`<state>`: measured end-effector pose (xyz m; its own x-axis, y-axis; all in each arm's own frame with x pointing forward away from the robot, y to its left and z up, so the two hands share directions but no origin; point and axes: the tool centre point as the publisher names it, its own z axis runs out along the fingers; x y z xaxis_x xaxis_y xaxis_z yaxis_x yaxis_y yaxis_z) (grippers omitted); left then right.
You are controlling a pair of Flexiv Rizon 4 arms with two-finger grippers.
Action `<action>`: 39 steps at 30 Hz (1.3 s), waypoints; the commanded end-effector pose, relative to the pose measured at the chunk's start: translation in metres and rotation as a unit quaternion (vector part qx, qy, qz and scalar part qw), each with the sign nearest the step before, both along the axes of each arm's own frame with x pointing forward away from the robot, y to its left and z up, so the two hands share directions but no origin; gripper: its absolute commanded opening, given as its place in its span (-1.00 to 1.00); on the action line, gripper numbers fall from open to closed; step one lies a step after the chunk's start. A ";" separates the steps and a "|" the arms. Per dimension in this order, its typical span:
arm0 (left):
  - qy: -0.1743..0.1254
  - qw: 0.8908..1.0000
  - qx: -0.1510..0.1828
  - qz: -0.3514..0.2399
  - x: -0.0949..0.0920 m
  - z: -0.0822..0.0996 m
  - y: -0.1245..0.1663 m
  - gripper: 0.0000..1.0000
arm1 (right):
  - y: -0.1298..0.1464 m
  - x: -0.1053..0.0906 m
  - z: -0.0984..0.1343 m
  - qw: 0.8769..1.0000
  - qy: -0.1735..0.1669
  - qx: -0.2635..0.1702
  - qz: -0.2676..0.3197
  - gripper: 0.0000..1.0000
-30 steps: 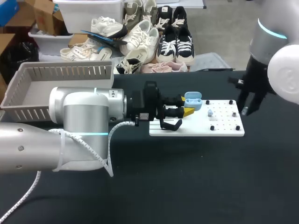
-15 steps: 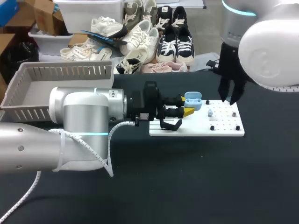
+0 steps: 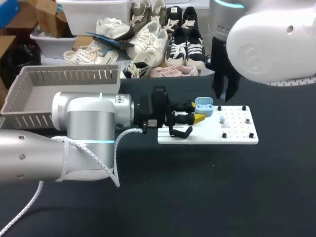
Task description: Pick up each earbud case from the left stands, insert the matching earbuds, close the lid, and place the case in the box.
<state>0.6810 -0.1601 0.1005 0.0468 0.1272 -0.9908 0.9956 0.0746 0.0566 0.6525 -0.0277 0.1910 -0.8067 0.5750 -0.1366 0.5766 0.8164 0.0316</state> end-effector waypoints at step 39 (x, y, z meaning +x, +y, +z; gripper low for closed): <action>-0.001 1.000 -0.002 0.001 0.000 -0.001 0.000 -1.00 | 0.028 0.017 -0.030 0.999 0.035 0.021 0.022 -1.00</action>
